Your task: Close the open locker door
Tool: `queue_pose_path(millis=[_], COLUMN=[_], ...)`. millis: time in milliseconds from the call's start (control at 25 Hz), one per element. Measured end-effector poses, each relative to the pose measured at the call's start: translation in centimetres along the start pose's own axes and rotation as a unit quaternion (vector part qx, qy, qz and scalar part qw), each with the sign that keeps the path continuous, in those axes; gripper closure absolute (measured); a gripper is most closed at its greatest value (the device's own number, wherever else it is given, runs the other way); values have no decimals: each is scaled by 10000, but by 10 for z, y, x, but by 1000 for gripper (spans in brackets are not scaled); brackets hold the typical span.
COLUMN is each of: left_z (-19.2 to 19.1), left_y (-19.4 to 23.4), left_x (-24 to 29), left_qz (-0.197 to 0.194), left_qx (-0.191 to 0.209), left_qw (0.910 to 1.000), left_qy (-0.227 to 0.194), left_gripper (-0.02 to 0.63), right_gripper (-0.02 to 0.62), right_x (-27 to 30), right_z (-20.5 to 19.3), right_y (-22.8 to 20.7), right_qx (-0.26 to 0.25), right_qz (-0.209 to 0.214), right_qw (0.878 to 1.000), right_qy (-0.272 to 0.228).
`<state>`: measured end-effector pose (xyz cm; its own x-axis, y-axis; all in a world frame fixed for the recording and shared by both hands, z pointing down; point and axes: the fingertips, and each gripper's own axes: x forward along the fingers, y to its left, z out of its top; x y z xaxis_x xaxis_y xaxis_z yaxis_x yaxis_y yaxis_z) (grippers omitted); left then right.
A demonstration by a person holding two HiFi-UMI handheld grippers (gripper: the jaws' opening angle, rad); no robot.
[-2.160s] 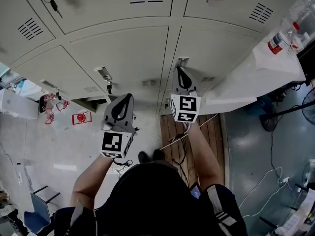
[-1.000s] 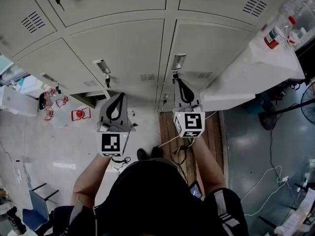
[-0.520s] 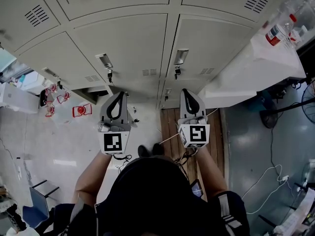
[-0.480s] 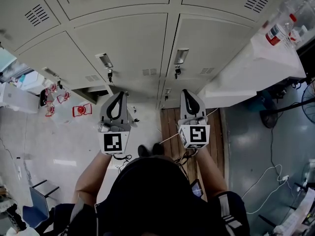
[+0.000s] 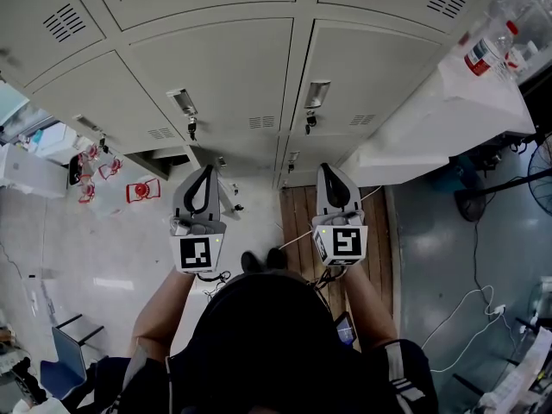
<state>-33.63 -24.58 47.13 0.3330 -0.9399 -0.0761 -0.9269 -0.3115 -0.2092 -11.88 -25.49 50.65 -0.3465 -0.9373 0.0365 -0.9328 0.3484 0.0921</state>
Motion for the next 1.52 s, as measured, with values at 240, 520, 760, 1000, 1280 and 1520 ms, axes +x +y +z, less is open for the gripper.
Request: queue_pose_path(millis=[240, 520, 760, 1000, 1280, 1520], left_z=[-6, -12, -19, -19, -22, -24], left_y=[1, 3, 4, 5, 8, 7], left_x=[-7, -13, -19, -21, -22, -22], left_qz=[76, 115, 127, 159, 186, 194], left_qx=[56, -21, -63, -55, -34, -102], left_qw=[9999, 9999, 9998, 9998, 9997, 9996], left_qy=[50, 93, 162, 143, 183, 189], left_gripper=[603, 602, 603, 602, 602, 602], right_gripper=[598, 600, 601, 601, 601, 601], right_x=[-3, -8, -10, -11, -10, -7], right_z=[-5, -14, -18, -19, -23, -25], right_y=[0, 1, 2, 2, 5, 3], right_qx=[-10, -6, -62, -72, -54, -35], right_qz=[-104, -158, -203, -185, -170, -153], right_qw=[9999, 9997, 9995, 9995, 9995, 9994], right_qy=[109, 171, 225, 243, 276, 320])
